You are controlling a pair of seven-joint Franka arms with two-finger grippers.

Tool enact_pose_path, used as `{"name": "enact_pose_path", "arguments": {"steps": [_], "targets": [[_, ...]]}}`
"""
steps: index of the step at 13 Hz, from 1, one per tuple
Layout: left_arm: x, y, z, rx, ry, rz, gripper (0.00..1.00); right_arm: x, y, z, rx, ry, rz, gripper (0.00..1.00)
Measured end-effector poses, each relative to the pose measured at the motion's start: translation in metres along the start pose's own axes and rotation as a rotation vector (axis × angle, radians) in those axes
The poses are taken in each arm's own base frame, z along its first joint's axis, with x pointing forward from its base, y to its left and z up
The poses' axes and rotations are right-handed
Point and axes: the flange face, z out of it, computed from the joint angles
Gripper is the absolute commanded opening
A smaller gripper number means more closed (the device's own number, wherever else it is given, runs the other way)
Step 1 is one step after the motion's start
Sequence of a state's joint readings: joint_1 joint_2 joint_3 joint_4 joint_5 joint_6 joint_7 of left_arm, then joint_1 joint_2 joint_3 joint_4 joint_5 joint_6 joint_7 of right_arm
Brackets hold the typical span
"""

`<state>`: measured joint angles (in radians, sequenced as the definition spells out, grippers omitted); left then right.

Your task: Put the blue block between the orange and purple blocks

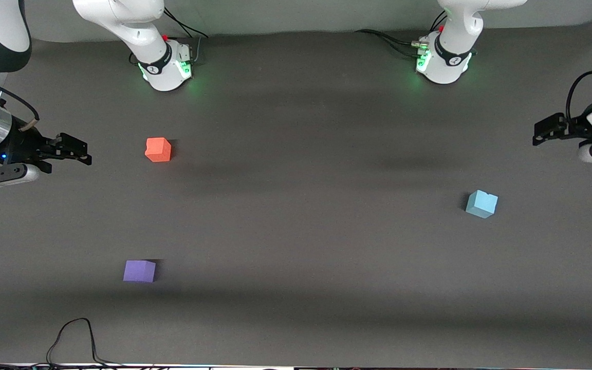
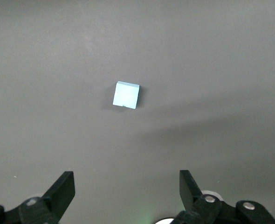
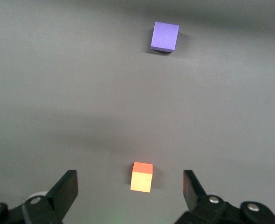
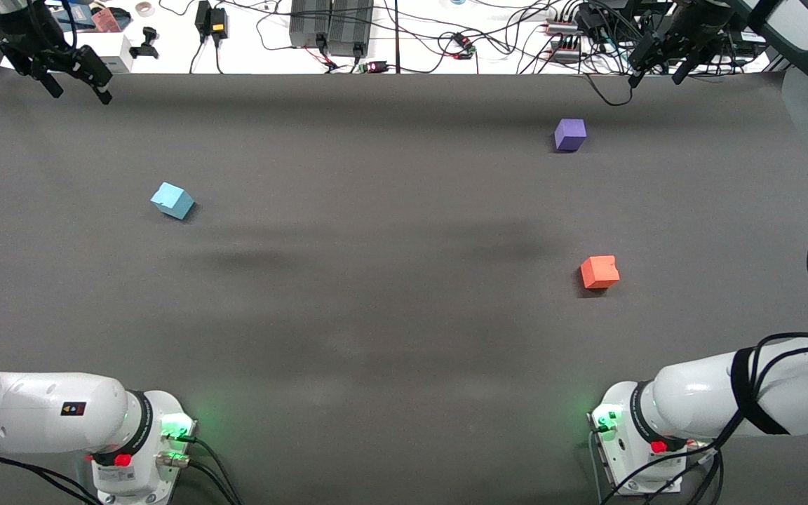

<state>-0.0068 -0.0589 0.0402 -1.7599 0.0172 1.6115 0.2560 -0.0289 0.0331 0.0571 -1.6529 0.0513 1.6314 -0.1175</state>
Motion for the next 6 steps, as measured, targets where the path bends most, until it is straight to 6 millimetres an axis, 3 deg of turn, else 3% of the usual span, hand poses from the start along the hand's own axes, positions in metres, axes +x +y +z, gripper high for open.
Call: {"name": "enact_pose_path", "arguments": {"steps": [3,6], "targets": [[-0.013,-0.004,0.008,0.008,0.013,0.088,1.00,0.000,0.000,0.000,0.000,0.000,0.000,1.00],[-0.002,-0.007,0.039,0.013,0.024,0.108,1.00,0.000,0.000,0.000,0.000,0.000,0.000,1.00]]}}
